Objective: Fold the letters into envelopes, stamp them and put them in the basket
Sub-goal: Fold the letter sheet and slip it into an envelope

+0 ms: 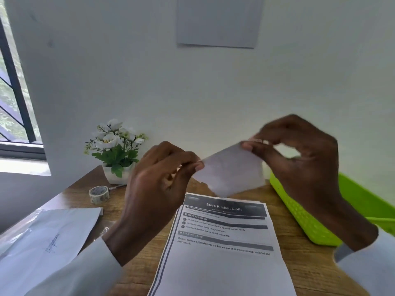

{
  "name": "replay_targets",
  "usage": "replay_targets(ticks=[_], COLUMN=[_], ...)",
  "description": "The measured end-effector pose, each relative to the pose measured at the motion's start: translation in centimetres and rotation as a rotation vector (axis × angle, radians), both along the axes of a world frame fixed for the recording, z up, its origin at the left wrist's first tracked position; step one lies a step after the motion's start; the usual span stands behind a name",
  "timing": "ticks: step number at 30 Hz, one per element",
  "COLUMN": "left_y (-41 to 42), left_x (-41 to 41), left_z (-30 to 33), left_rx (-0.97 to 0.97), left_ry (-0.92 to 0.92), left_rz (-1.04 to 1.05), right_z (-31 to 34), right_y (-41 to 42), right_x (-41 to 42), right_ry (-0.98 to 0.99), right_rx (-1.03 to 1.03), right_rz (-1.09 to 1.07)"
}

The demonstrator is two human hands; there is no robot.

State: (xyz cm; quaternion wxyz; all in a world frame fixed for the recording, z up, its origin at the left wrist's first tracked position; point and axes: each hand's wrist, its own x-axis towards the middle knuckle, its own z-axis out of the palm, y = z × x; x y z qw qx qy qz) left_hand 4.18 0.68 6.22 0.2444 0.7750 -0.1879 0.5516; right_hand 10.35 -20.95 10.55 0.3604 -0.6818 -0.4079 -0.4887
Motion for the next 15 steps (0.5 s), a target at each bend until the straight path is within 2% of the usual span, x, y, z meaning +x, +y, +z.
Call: replay_targets(ticks=[4, 8, 10, 12, 15], left_y=[-0.6, 0.9, 1.8, 2.4, 3.1], left_x=[-0.6, -0.5, -0.4, -0.3, 0.1], left_z=[1.2, 0.3, -0.5, -1.0, -1.6], left_rx=[-0.284, -0.464, -0.527, -0.606, -0.694], left_ry=[0.154, 0.576, 0.689, 0.72, 0.747], left_rz=[-0.26, -0.534, -0.571, -0.553, -0.5], right_z=[3.9, 4.8, 4.2, 2.5, -0.5], right_y=[2.2, 4.6, 5.5, 6.7, 8.6], right_x=[-0.8, 0.5, 1.5, 2.1, 2.6], right_ry=[0.139, 0.377, 0.519, 0.617, 0.744], right_rx=[0.026, -0.152, -0.279, -0.38, -0.425], right_rz=[0.224, 0.322, 0.319, 0.312, 0.33])
